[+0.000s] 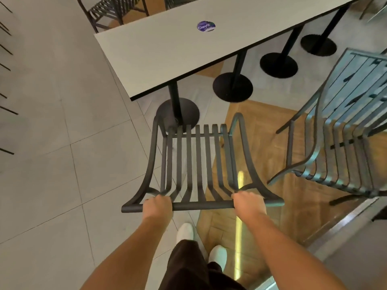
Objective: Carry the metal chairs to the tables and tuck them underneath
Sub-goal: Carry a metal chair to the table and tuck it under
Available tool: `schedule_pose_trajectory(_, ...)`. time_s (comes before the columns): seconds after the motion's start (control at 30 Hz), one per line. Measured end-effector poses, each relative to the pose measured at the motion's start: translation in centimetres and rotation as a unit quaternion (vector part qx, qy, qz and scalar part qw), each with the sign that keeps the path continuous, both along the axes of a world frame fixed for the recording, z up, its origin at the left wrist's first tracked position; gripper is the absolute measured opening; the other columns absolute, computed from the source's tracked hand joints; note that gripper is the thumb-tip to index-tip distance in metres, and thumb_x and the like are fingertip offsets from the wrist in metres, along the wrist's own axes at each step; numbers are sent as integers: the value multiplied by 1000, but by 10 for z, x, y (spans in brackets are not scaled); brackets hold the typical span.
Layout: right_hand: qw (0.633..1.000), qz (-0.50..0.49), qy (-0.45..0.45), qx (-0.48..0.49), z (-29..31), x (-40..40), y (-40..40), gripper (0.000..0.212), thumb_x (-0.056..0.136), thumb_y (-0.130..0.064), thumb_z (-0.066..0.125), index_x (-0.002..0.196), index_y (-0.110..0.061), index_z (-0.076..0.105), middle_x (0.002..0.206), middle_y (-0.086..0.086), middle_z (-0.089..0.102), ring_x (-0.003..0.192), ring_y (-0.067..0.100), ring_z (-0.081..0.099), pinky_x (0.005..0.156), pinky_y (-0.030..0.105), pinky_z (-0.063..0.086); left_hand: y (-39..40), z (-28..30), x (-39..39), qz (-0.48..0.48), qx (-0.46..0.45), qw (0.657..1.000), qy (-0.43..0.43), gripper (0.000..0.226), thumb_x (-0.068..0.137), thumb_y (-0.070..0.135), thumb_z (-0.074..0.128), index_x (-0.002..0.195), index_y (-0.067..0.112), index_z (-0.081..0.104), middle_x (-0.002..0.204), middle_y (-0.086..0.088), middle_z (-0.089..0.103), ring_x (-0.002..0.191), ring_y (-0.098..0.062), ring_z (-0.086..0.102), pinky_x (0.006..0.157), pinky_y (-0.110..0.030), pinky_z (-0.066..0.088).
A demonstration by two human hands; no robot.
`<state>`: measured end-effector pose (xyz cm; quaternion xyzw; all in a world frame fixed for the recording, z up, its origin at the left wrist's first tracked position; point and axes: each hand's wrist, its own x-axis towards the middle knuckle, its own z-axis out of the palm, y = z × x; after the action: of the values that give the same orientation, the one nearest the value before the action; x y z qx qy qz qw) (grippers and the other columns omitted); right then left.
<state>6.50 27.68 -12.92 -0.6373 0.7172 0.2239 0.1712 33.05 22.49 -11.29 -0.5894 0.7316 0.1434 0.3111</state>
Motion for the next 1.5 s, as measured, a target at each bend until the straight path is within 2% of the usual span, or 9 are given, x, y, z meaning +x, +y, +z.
schedule_pose_trajectory(0.17, 999, 43, 0, -8, 1, -28, -41, 31, 98, -14, 51, 121, -28, 67, 114, -2, 69, 111, 26, 66, 85, 38, 51, -20, -2, -22, 21, 7, 1000, -1, 23, 105, 26, 54, 122, 17, 65, 100, -3, 66, 93, -20, 66, 86, -31, 53)
schedule_pose_trajectory(0.37, 997, 74, 13, -9, 3, -48, -100, 31, 99, -17, 50, 120, -31, 68, 115, -4, 69, 113, 25, 66, 86, 37, 53, -62, -3, -40, 13, 4, 1000, 2, 21, 106, 24, 51, 117, 14, 66, 85, -2, 56, 78, -18, 57, 73, -28, 47)
schedule_pose_trajectory(0.47, 997, 80, 8, -16, 5, -57, -136, 31, 100, -19, 50, 120, -32, 69, 115, -5, 69, 112, 23, 67, 87, 37, 53, -93, -5, -48, 34, 0, 999, 19, 22, 106, 26, 53, 118, 14, 67, 87, -2, 58, 79, -17, 59, 78, -28, 53)
schedule_pose_trajectory(0.73, 993, 118, 11, -9, 8, -83, -216, 31, 102, -19, 47, 124, -32, 65, 114, -4, 66, 109, 23, 66, 85, 38, 54, -160, -5, -73, 78, 14, 995, 57, 21, 106, 25, 52, 120, 16, 65, 90, 0, 57, 88, -18, 64, 84, -30, 55)
schedule_pose_trajectory(0.93, 992, 128, 12, 9, 10, -107, -268, 33, 99, -19, 53, 125, -36, 66, 116, -6, 65, 111, 22, 65, 88, 38, 55, -191, -6, -102, 114, 24, 992, 57, 22, 104, 23, 55, 122, 17, 65, 104, -2, 70, 97, -21, 70, 84, -32, 58)
schedule_pose_trajectory(1.13, 989, 150, 5, 19, 7, -137, -319, 47, 99, -14, 53, 135, -44, 61, 124, -7, 66, 118, 22, 62, 94, 38, 54, -219, -8, -133, 138, 16, 988, 60, 21, 104, 23, 54, 120, 17, 66, 90, -1, 59, 92, -21, 68, 84, -32, 58)
schedule_pose_trajectory(1.27, 979, 199, 26, 16, 5, -155, -350, 45, 98, -14, 53, 133, -39, 64, 122, -5, 67, 116, 23, 63, 95, 38, 51, -236, -8, -154, 177, 10, 982, 66, 21, 104, 22, 56, 121, 17, 67, 89, -1, 59, 87, -19, 65, 84, -32, 59)
schedule_pose_trajectory(1.37, 973, 228, 41, 6, 4, -166, -365, 40, 96, -15, 54, 129, -35, 66, 117, -3, 69, 114, 24, 63, 96, 38, 48, -244, -9, -166, 206, 8, 976, 67, 22, 104, 23, 58, 122, 17, 67, 94, 0, 63, 92, -19, 68, 86, -31, 59)
schedule_pose_trajectory(1.5, 966, 255, 19, 32, 3, -174, -373, 38, 96, -15, 53, 129, -30, 63, 120, 1, 66, 117, 27, 60, 100, 43, 43, -246, -10, -173, 223, 8, 974, 43, 21, 104, 25, 57, 120, 17, 68, 103, -2, 70, 91, -19, 67, 86, -31, 58)
